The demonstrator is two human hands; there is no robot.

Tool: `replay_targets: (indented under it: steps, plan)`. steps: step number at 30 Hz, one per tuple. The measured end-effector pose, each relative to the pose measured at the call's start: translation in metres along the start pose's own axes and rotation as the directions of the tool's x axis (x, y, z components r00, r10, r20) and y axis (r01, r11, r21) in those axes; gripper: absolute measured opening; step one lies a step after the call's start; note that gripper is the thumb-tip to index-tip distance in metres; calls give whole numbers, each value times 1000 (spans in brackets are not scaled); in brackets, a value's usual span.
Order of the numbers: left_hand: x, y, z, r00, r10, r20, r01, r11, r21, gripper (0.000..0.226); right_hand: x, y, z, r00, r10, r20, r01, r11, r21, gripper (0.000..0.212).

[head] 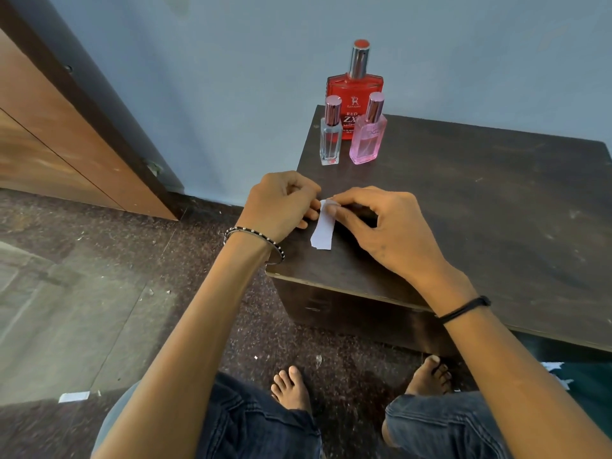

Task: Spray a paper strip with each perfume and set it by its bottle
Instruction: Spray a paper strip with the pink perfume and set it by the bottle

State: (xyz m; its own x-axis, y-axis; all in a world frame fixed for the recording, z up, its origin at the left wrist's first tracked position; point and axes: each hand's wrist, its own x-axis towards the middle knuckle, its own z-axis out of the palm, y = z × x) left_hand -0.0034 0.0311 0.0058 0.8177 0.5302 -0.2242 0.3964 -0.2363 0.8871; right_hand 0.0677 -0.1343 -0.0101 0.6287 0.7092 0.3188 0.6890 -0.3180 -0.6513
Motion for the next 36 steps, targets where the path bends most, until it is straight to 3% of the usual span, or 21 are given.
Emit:
replay_targets:
  steps: [4,9,25,28,33,36]
  plan:
    - [1,-1,-2,999,10,33,-12,999,47,9,2,-4,5,995,35,-96,-34,999,10,14]
    - [-3,0,-2,998,27,52,-32,996,81,24,4,-6,8,990,92,-107,-98,994,-57,15]
    - [-6,3,0,999,36,36,-40,989,145,8,7,-2,12,930,338,-144,-321,938,131,16]
    - [-5,4,1,999,20,33,-25,989,143,7,10,2,9,893,414,-177,-367,896,249,17]
    - [-5,4,5,999,48,7,-48,983,176,4,7,2,3,927,321,-191,-297,944,145,18]
    - [-6,8,14,994,83,-76,-78,995,61,13,5,1,-3,938,255,-235,-227,964,142,17]
